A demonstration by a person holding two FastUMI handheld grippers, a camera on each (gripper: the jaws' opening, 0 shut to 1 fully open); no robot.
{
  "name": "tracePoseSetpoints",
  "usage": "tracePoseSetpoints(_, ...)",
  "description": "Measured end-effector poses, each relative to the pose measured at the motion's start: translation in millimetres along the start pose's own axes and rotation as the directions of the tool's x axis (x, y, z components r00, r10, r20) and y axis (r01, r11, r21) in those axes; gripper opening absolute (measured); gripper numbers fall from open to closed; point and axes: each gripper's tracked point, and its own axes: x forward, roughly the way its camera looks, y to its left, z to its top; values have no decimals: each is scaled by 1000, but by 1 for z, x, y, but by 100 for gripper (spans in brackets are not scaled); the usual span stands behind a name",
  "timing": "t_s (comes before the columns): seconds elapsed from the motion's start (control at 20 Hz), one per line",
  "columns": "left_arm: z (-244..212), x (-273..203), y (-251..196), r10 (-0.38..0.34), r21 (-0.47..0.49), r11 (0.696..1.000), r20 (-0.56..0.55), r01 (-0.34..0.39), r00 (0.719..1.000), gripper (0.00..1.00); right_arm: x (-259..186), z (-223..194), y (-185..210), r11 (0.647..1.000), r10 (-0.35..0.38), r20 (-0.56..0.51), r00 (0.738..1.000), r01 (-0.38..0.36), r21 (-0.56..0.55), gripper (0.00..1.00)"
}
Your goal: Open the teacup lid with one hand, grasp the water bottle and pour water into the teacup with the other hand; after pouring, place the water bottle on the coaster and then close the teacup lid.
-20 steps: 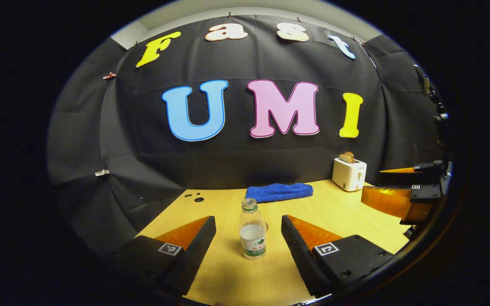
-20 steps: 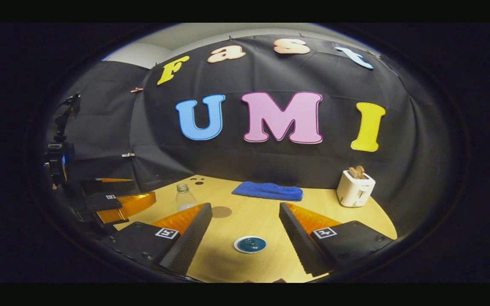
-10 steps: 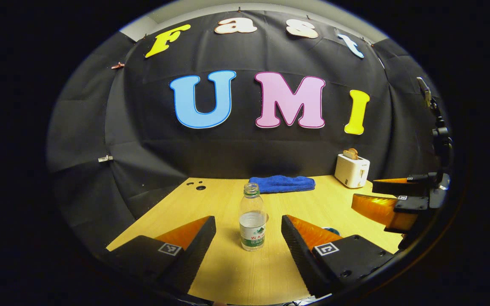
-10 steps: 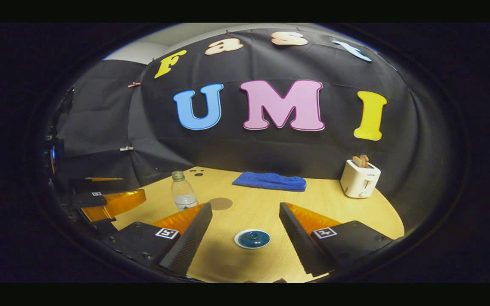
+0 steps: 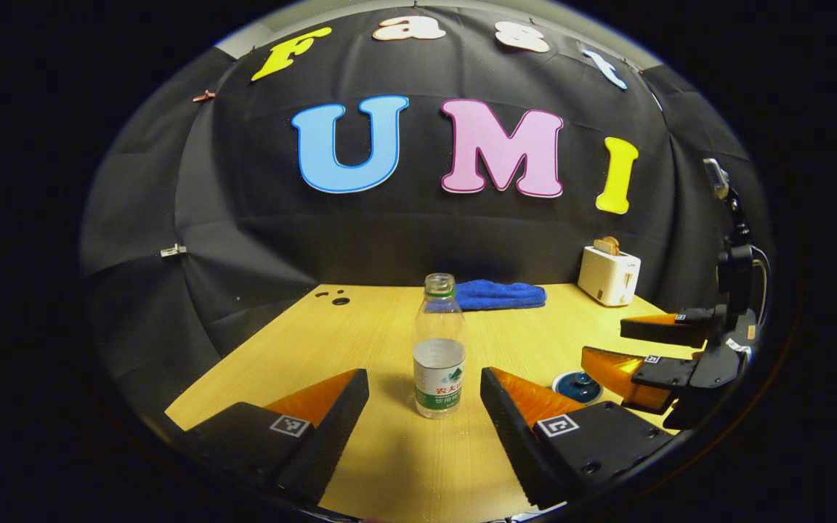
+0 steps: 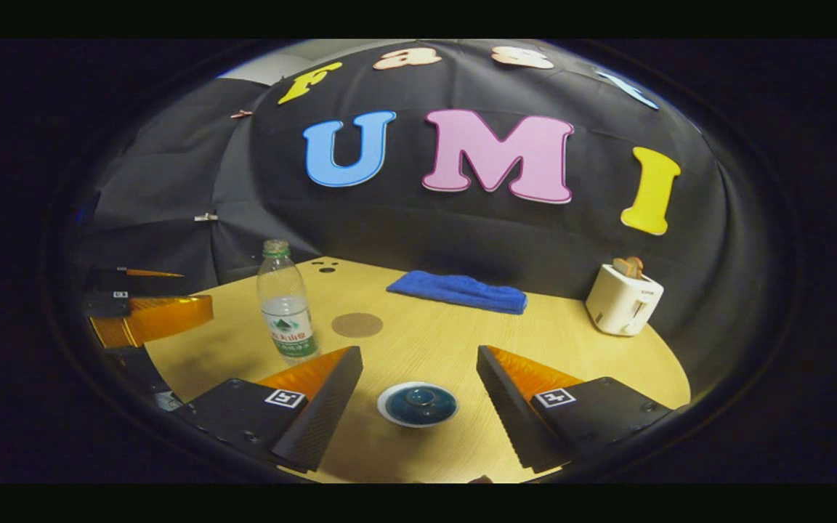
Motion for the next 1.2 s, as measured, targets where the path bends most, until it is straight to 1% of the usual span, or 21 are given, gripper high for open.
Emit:
tracePoseSetpoints(0.15, -14, 12, 9, 8, -14, 1000, -9, -8, 1000, 98, 12, -24, -6, 1000, -27, -22, 999, 27, 4, 98)
tracePoseSetpoints(0.3, -33, 23, 15, 20, -20, 1000, -31, -21, 999, 98, 22, -35, -7, 999, -46, -24, 999, 46, 9, 97)
tracePoseSetpoints(0.35, -39, 24, 17, 24, -14, 1000, -42, -24, 999, 98, 26, -38, -5, 999, -43, -24, 999, 43, 11, 91)
tracePoseSetpoints(0.45, -48, 24, 17, 20, -4, 1000, -51, -20, 998, 98, 33, -41, 0, 999, -36, -17, 999, 36, -3, 85)
tracePoseSetpoints(0.5, -52, 23, 15, 13, 2, 1000, -55, -13, 998, 98, 36, -42, 3, 999, -29, -12, 999, 29, -13, 84)
tracePoseSetpoints(0.55, -55, 21, 12, 5, 8, 1000, -58, -5, 998, 98, 39, -45, 6, 1000, -26, -12, 1000, 25, -18, 81)
tracePoseSetpoints(0.65, -58, 21, 8, -9, 2, 1000, -62, 9, 998, 98, 42, -53, 9, 1000, -17, -30, 999, 16, -9, 69)
tracePoseSetpoints(0.7, -62, 22, 5, -13, -1, 1000, -66, 13, 998, 100, 42, -55, 8, 1000, -21, -30, 999, 21, -15, 69)
tracePoseSetpoints(0.75, -64, 22, 4, -16, -1, 1000, -70, 16, 997, 98, 42, -55, 7, 999, -26, -23, 999, 26, -22, 68)
tracePoseSetpoints(0.85, -67, 24, 2, -20, -1, 1000, -73, 20, 997, 98, 42, -54, 3, 999, -33, -13, 999, 32, -30, 64)
tracePoseSetpoints(0.9, -68, 25, 2, -22, -4, 1000, -75, 22, 997, 98, 42, -54, 2, 999, -31, -9, 999, 31, -28, 64)
tracePoseSetpoints(1.0, -70, 27, 1, -25, -13, 1000, -78, 24, 997, 98, 43, -55, 0, 999, -36, -8, 999, 36, -35, 59)
tracePoseSetpoints(1.05, -71, 28, 0, -26, -17, 1000, -78, 25, 997, 98, 43, -55, 2, 999, -23, -8, 1000, 22, -30, 54)
tracePoseSetpoints(1.1, -72, 30, 0, -26, -18, 1000, -78, 24, 997, 98, 43, -54, 3, 999, -17, -6, 1000, 16, -28, 54)
tracePoseSetpoints(1.2, -74, 33, 1, -23, -17, 1000, -81, 21, 996, 98, 45, -52, 0, 999, -20, -3, 1000, 20, -26, 48)
